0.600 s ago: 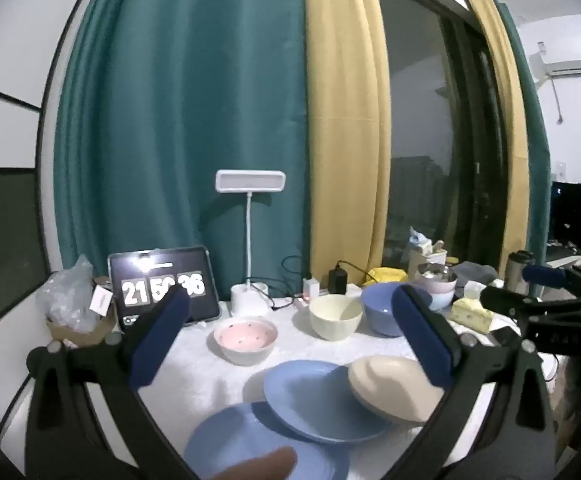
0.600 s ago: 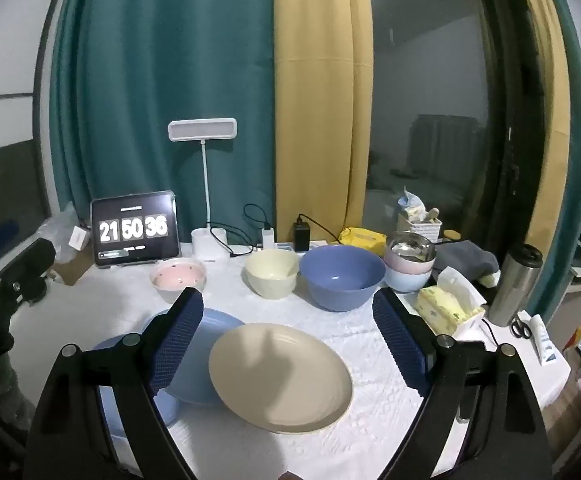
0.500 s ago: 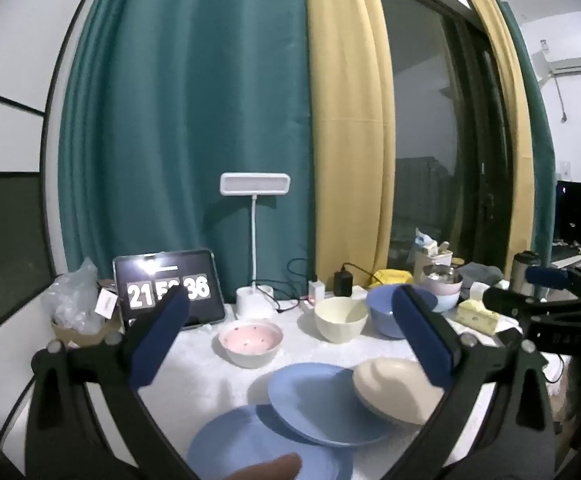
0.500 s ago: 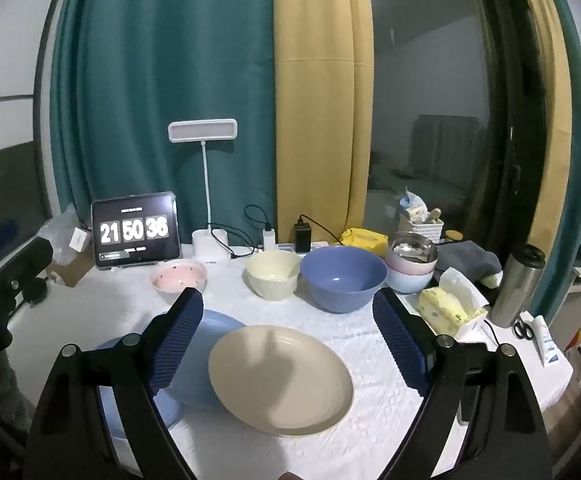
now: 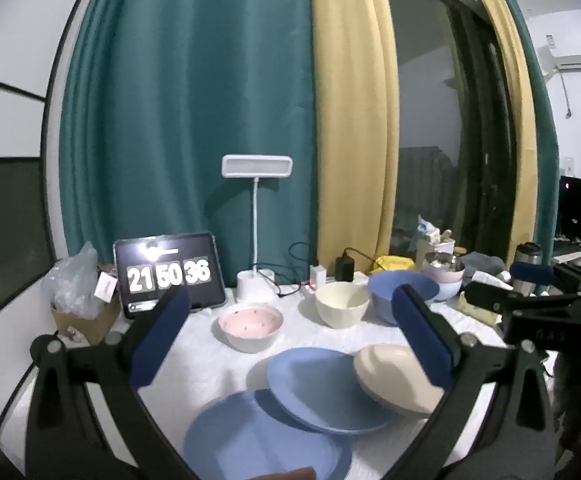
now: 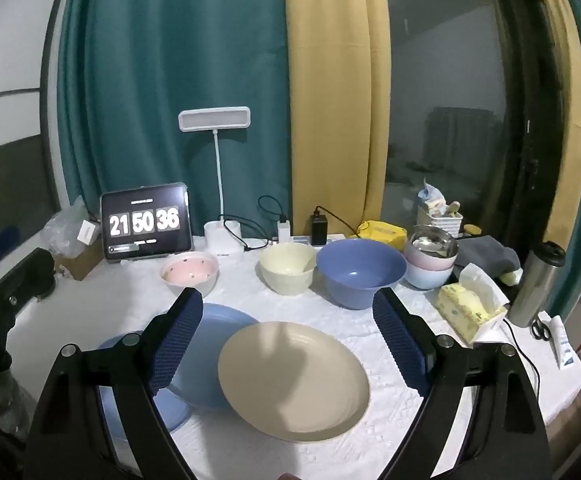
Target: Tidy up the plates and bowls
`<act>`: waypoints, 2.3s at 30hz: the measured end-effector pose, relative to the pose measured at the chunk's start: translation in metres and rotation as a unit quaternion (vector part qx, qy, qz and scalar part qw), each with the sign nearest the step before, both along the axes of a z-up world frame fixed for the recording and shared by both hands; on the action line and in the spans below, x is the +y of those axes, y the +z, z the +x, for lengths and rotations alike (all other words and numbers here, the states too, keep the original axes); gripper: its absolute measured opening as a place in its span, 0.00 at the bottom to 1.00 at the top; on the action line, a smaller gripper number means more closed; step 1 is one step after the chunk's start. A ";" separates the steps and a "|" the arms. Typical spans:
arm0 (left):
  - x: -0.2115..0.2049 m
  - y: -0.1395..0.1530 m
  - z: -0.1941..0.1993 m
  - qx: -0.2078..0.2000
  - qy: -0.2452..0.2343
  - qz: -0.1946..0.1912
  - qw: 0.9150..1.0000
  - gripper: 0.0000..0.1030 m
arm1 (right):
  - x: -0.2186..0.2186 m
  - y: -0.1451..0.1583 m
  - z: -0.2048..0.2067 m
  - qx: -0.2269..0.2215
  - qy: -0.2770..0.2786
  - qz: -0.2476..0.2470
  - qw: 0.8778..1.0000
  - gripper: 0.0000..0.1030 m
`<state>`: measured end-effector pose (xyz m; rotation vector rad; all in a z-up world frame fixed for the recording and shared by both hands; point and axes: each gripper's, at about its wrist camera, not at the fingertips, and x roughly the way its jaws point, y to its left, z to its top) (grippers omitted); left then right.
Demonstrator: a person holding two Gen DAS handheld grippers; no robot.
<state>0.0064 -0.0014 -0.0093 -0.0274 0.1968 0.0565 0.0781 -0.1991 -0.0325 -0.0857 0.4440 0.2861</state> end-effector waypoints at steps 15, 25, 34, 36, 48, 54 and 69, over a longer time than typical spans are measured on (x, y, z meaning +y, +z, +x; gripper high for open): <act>0.010 -0.008 0.010 0.013 0.030 -0.010 0.999 0.99 | 0.002 -0.007 0.011 0.014 0.008 0.001 1.000 0.87; 0.009 -0.010 0.018 0.018 0.031 -0.009 0.999 0.99 | 0.001 -0.010 0.013 0.017 0.006 0.002 1.000 0.87; 0.010 -0.012 0.021 0.021 0.034 -0.007 0.999 0.99 | 0.002 -0.011 0.014 0.019 0.005 0.002 1.000 0.87; 0.009 -0.013 0.021 0.021 0.034 -0.007 0.999 0.99 | 0.003 -0.012 0.014 0.019 0.005 0.002 1.000 0.87; 0.010 -0.013 0.022 0.022 0.034 -0.007 0.999 0.99 | -0.001 -0.013 0.018 0.022 0.005 0.003 1.000 0.87; 0.008 -0.013 0.022 0.021 0.033 -0.007 0.999 0.99 | -0.003 -0.013 0.019 0.021 0.004 0.002 1.000 0.87; 0.000 -0.017 0.026 0.023 0.030 -0.004 0.999 0.99 | -0.014 -0.013 0.021 0.023 0.000 0.003 1.000 0.87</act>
